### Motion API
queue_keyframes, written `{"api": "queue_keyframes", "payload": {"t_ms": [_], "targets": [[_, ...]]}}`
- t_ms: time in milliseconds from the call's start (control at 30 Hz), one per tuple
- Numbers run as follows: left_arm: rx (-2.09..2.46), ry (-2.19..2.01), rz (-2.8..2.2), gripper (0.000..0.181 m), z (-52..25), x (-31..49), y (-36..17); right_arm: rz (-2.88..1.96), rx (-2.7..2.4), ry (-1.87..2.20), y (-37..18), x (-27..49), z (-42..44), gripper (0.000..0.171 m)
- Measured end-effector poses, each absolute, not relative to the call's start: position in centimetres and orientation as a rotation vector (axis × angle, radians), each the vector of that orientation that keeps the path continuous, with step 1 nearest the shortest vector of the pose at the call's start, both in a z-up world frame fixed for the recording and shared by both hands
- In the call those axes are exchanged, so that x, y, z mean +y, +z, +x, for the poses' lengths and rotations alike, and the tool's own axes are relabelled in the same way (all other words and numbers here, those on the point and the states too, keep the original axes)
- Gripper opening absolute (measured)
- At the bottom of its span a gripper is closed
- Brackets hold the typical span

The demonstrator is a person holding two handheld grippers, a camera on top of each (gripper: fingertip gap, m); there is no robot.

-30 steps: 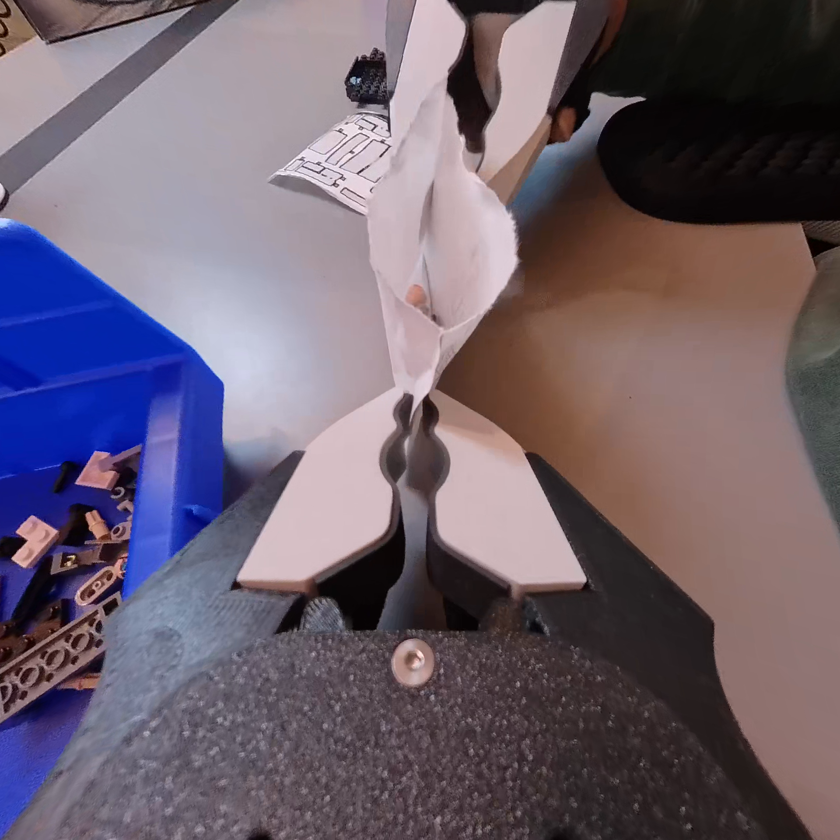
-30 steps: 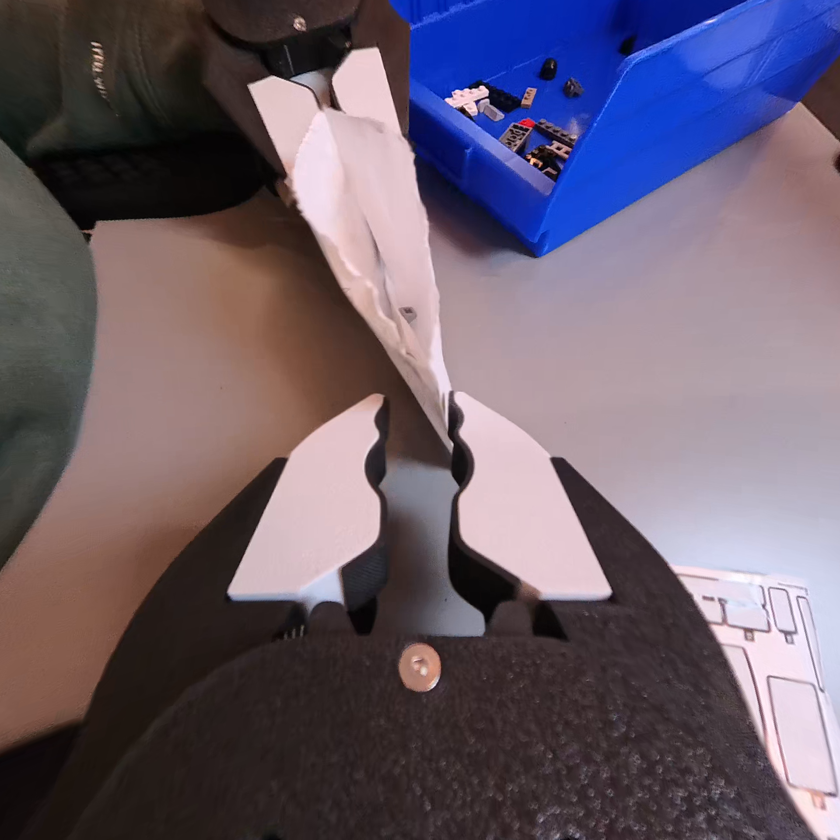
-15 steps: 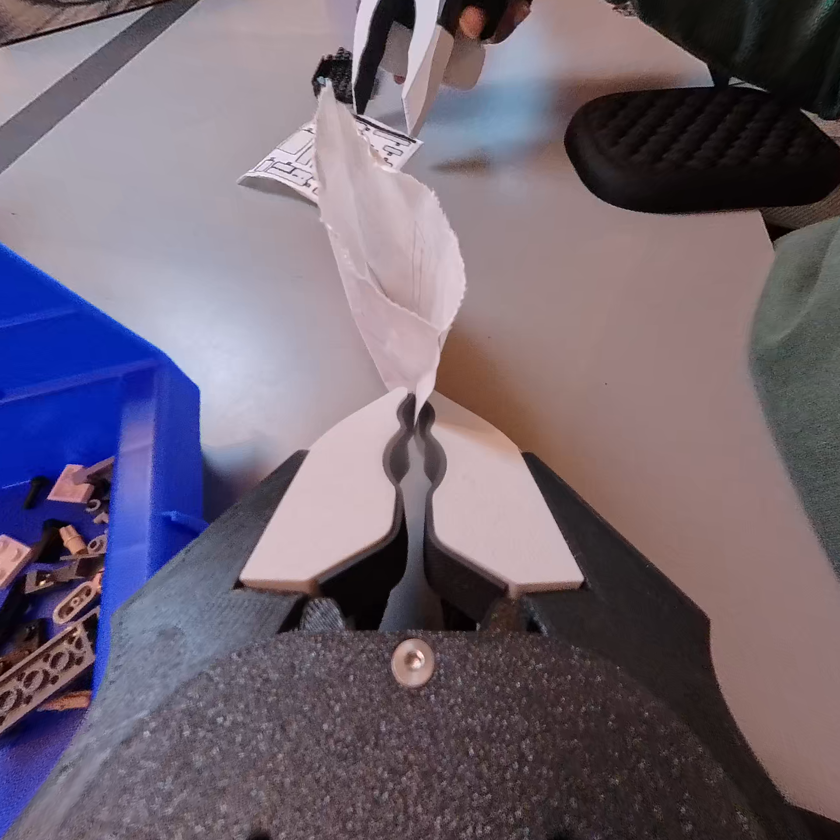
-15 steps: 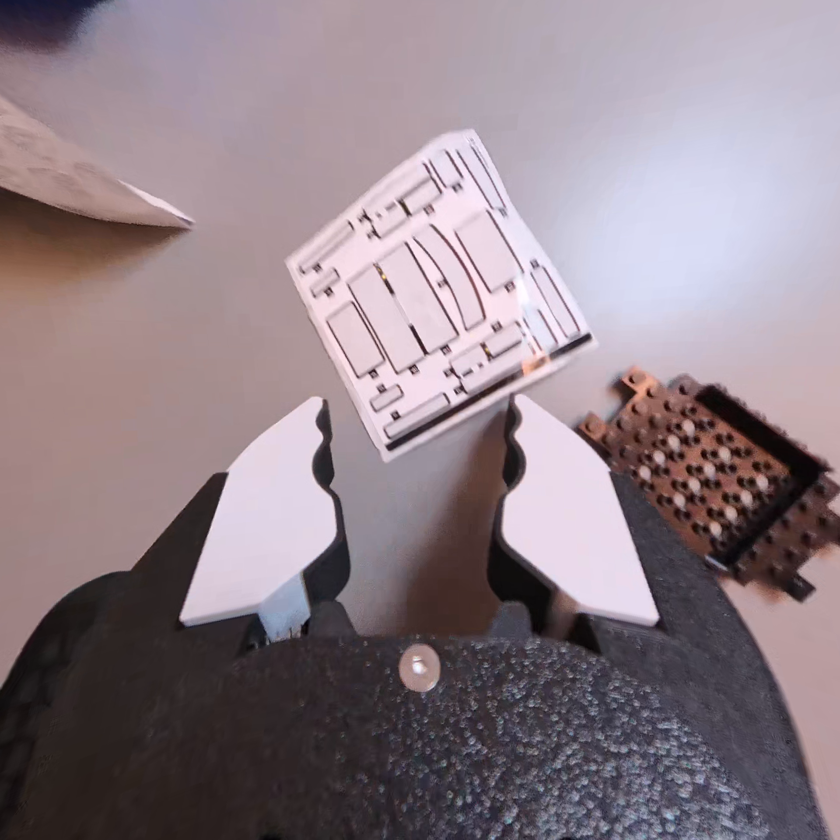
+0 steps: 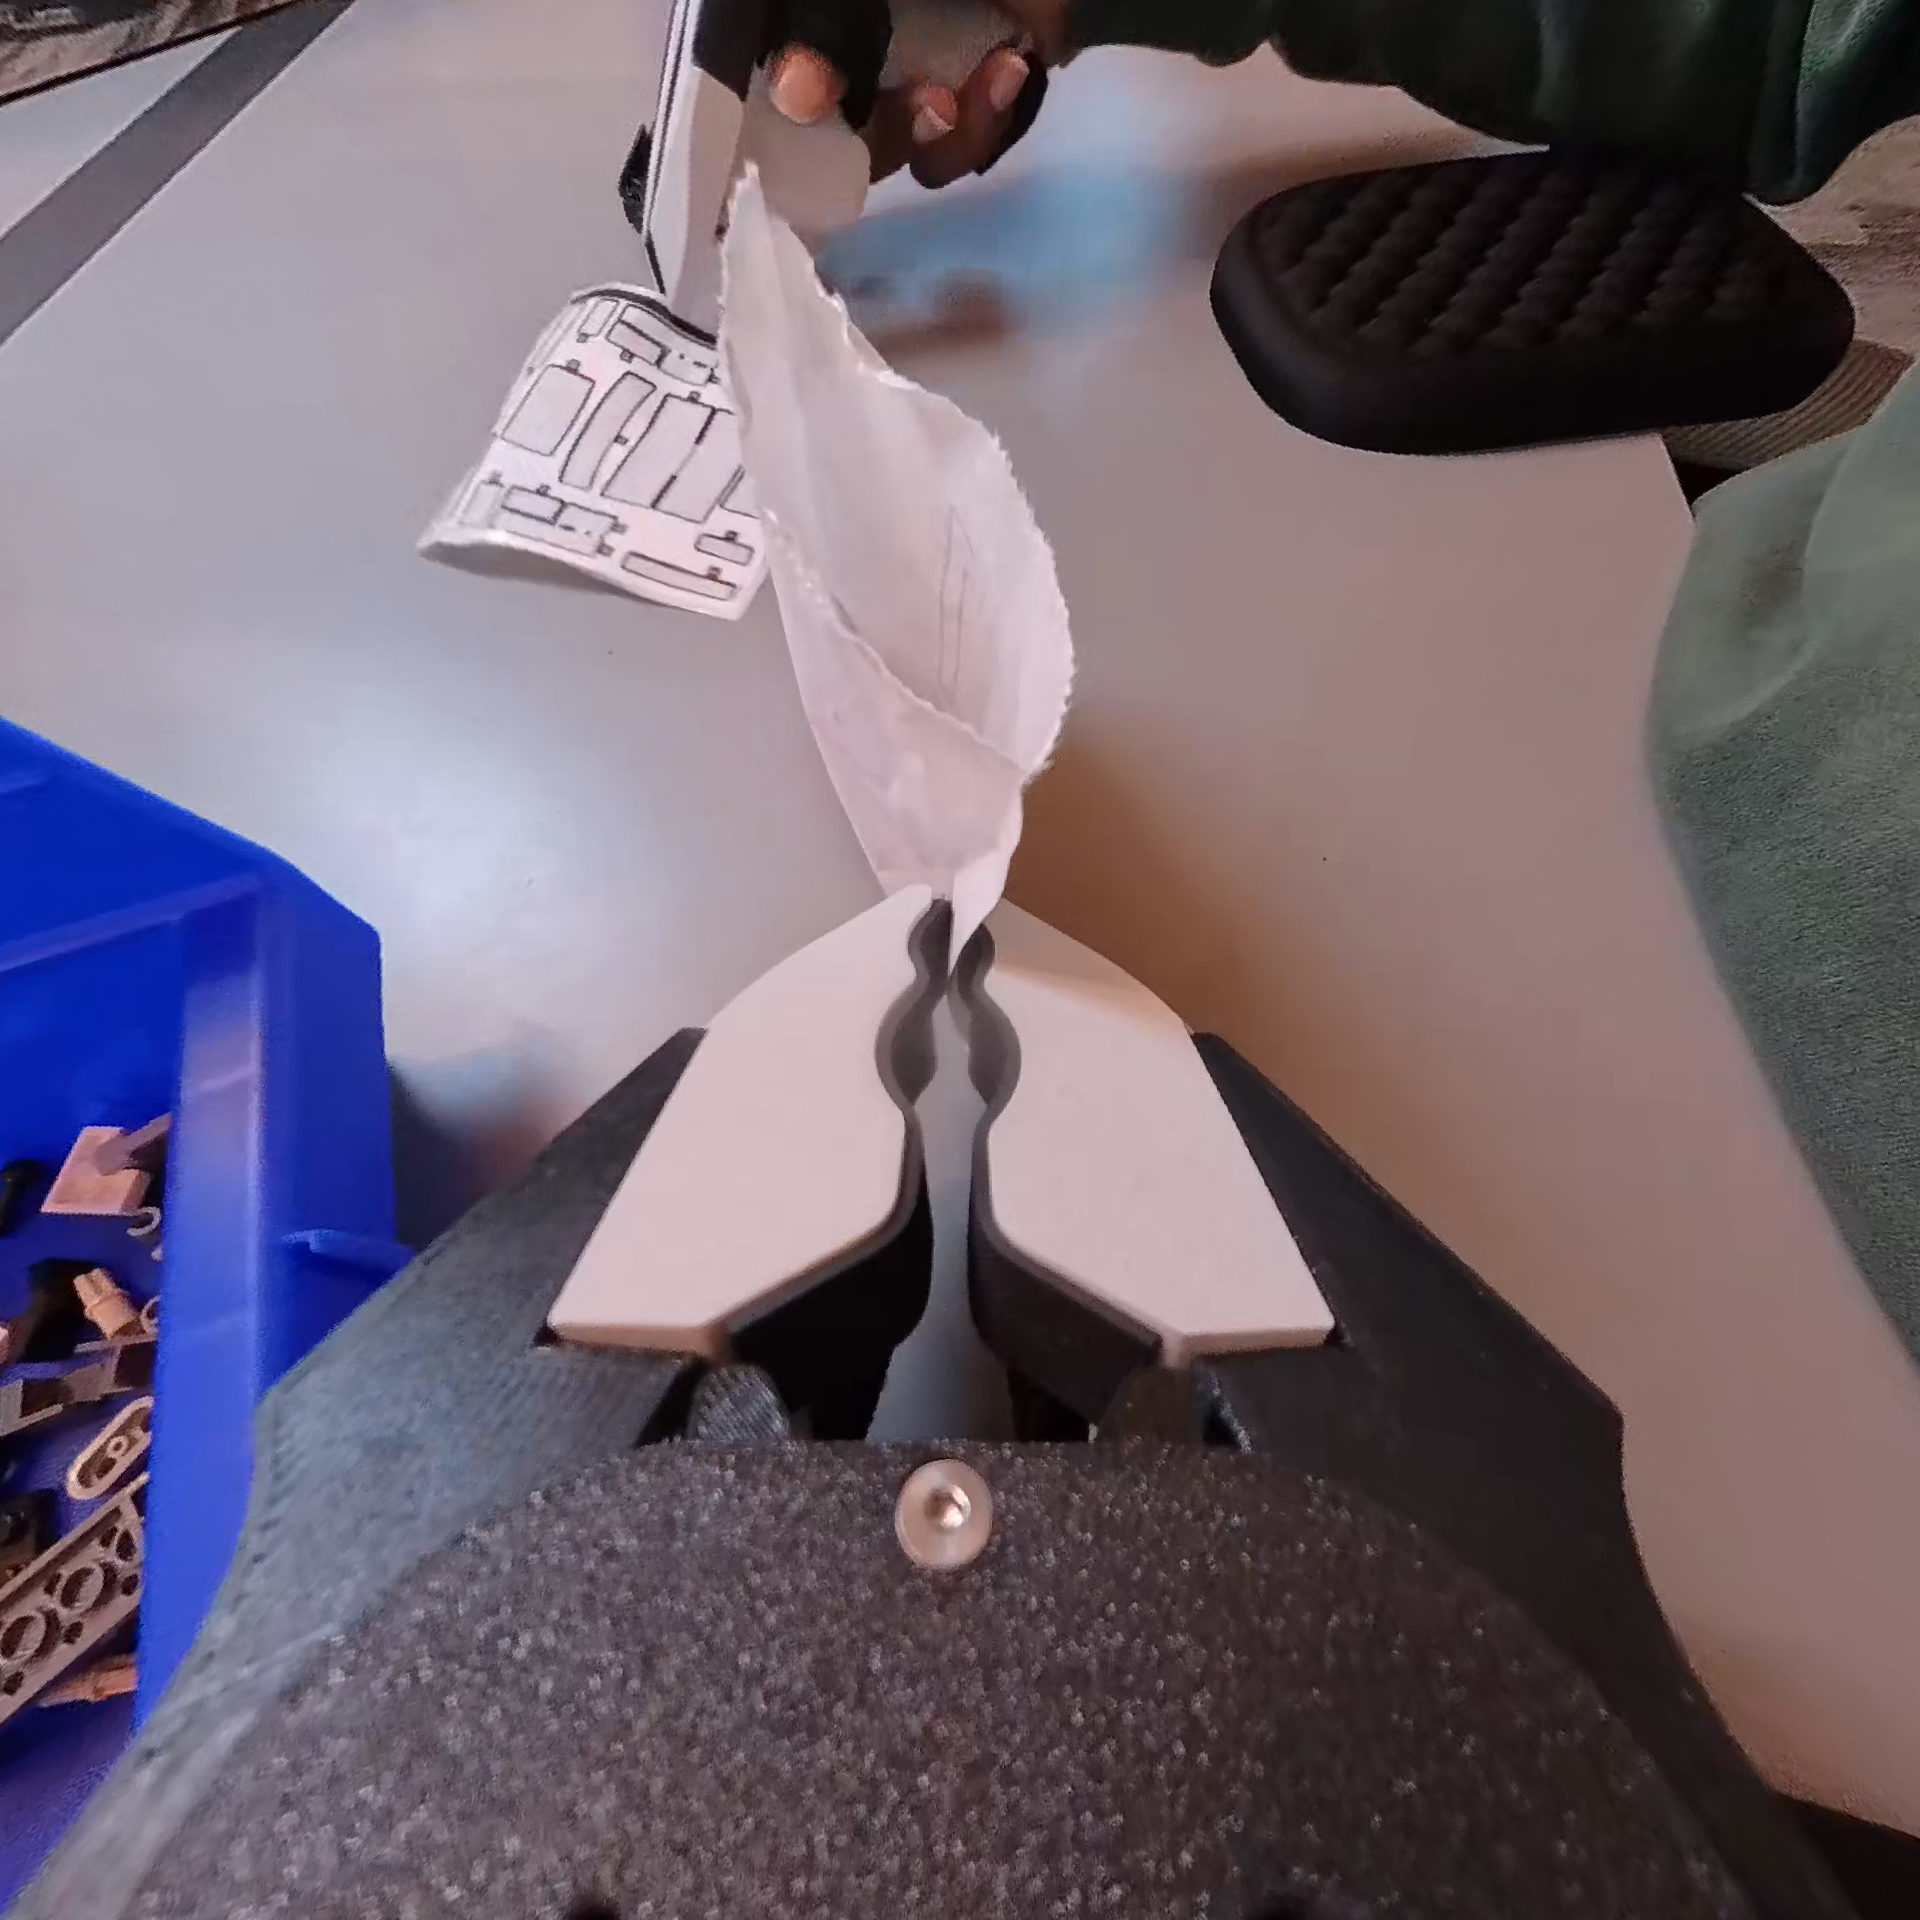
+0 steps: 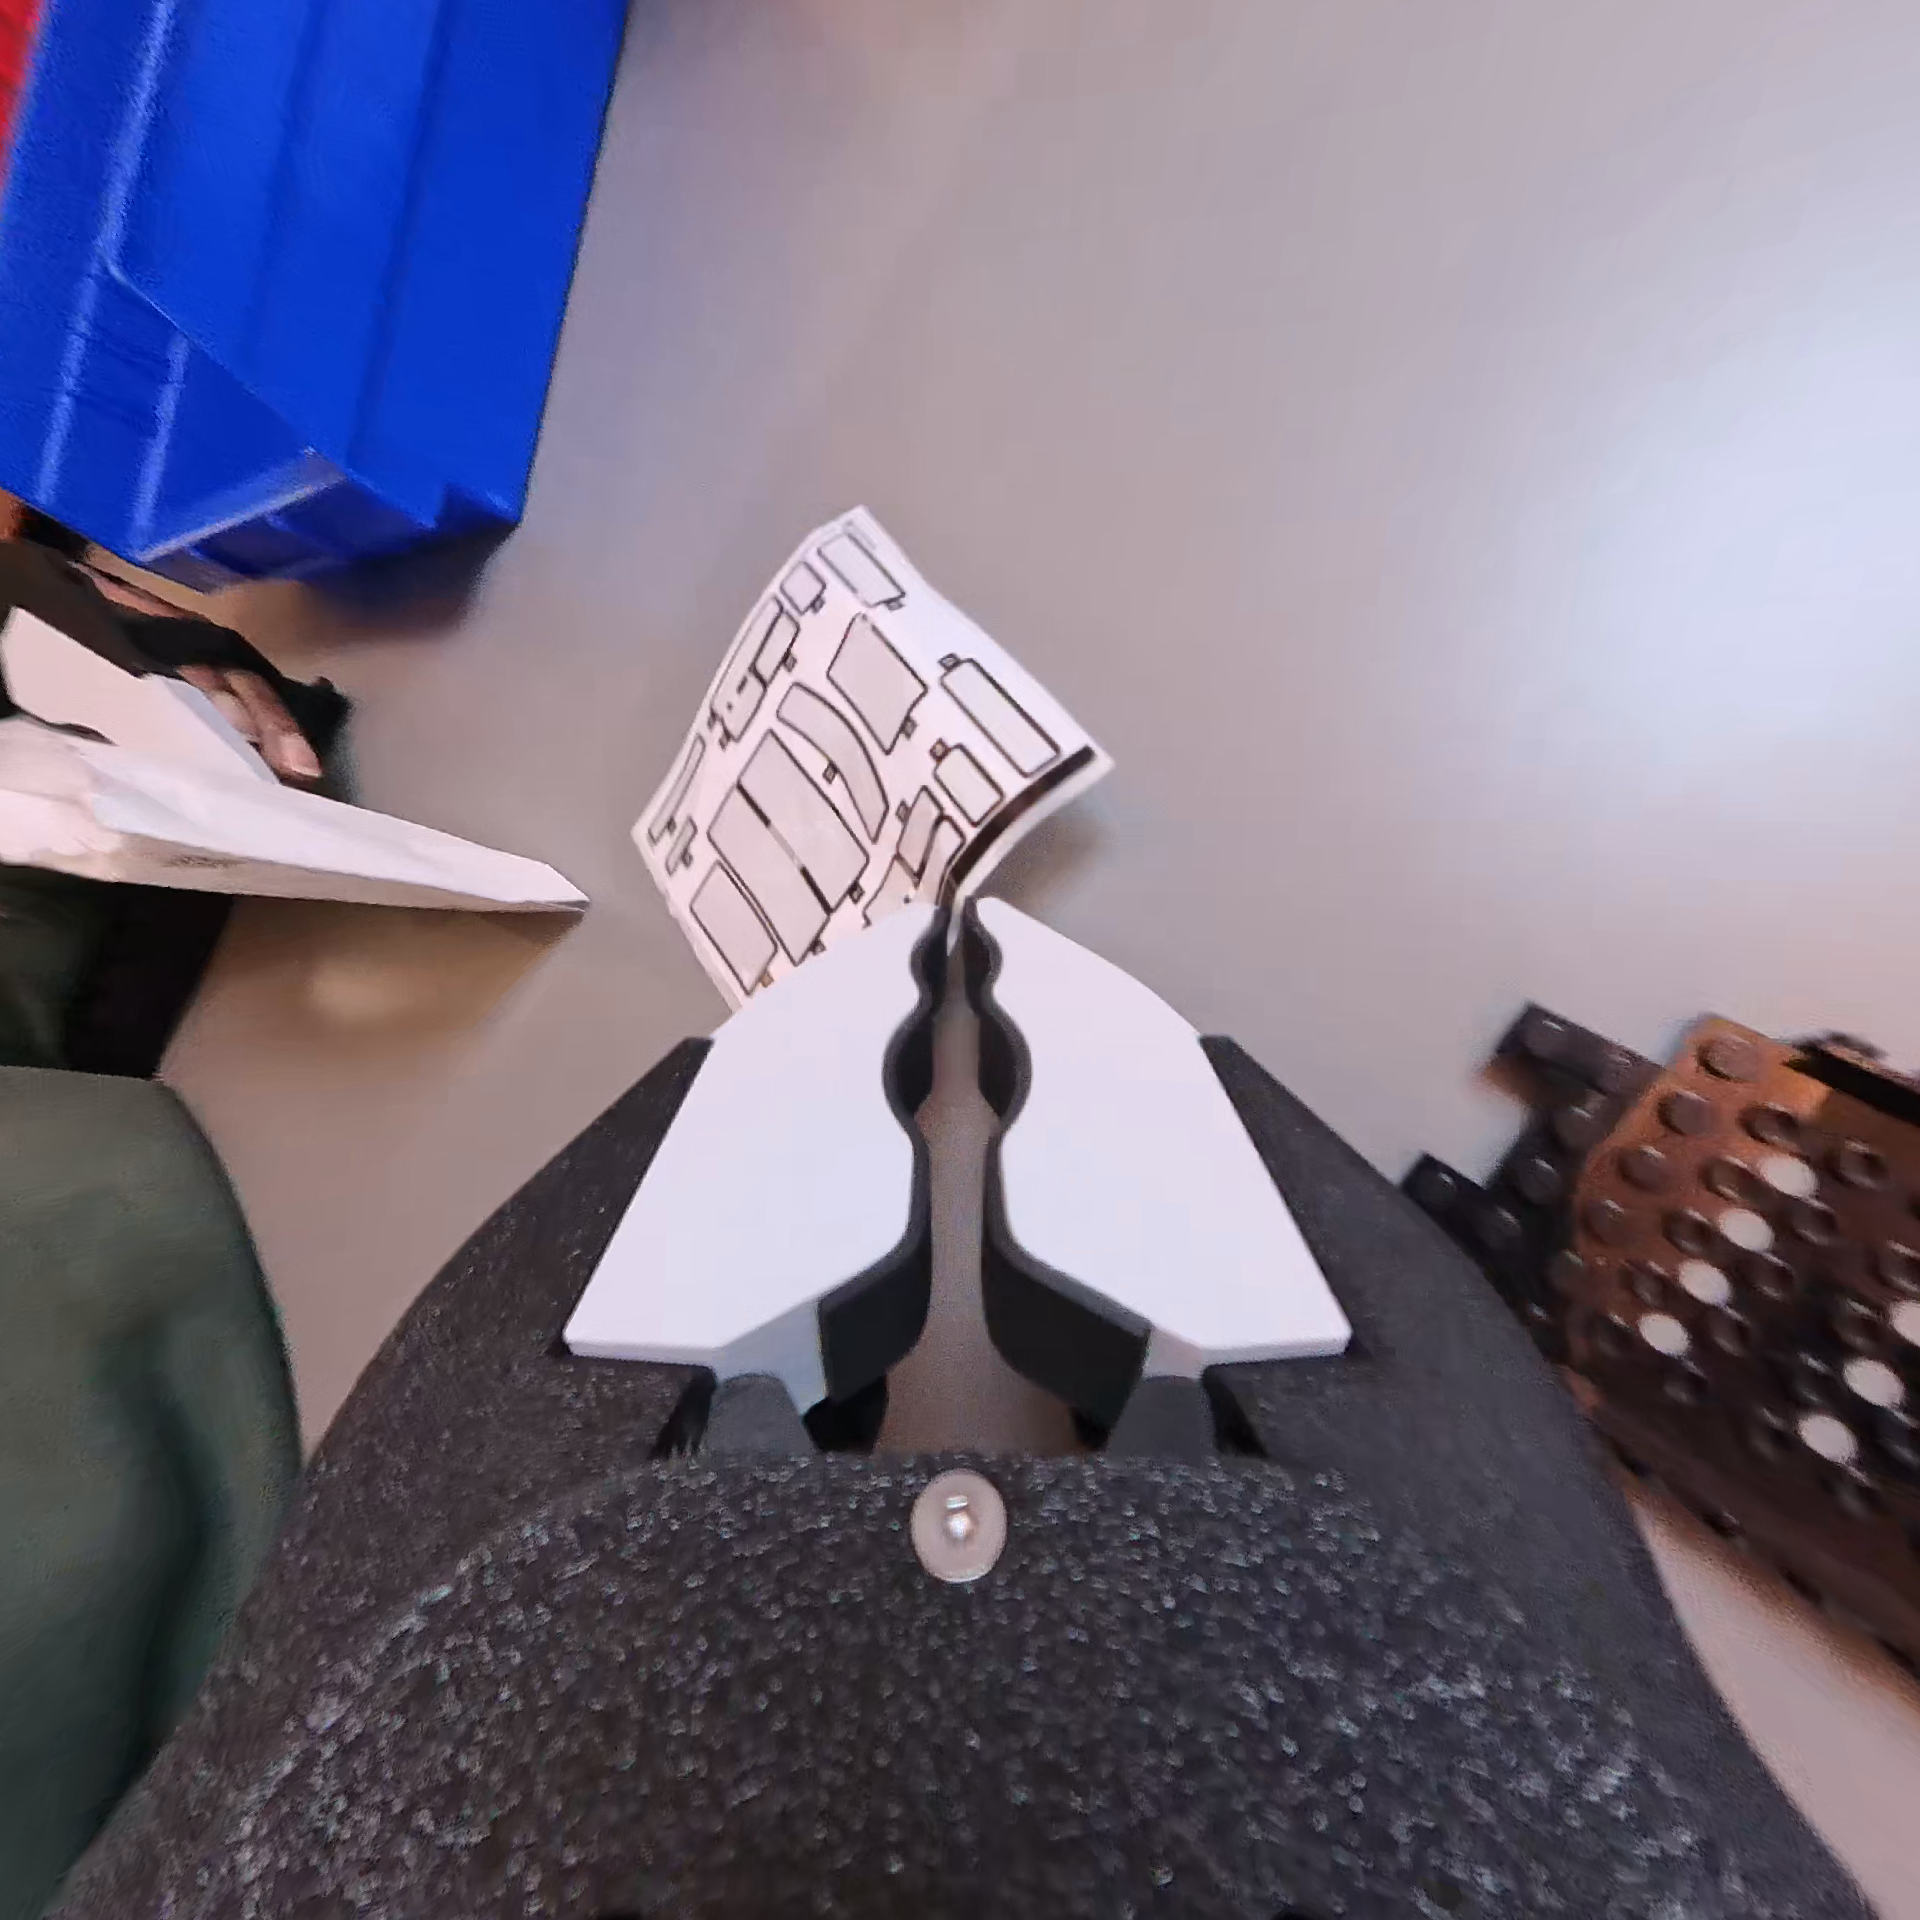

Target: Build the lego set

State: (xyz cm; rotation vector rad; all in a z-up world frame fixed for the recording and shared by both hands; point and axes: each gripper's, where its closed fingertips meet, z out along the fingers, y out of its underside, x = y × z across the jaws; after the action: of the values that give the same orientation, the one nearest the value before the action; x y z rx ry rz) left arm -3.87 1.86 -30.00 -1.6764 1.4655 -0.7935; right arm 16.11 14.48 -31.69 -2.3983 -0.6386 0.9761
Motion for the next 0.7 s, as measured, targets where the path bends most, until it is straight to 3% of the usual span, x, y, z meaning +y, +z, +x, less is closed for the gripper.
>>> {"api": "queue_keyframes", "payload": {"t_ms": [233,333,700], "targets": [[1.473,-0.783,-1.675,0.0,-3.9,1.8,-30.0,-2.167,-0.689,1.205,-28.5,14.1,12.4,0.0],[1.468,-0.787,-1.681,0.0,-3.9,1.9,-30.0,-2.018,-0.82,1.105,-26.7,14.1,11.9,0.0],[1.457,-0.826,-1.698,0.0,-4.0,1.9,-30.0,-1.488,-1.549,0.941,-14.1,6.4,7.1,0.0]]}}
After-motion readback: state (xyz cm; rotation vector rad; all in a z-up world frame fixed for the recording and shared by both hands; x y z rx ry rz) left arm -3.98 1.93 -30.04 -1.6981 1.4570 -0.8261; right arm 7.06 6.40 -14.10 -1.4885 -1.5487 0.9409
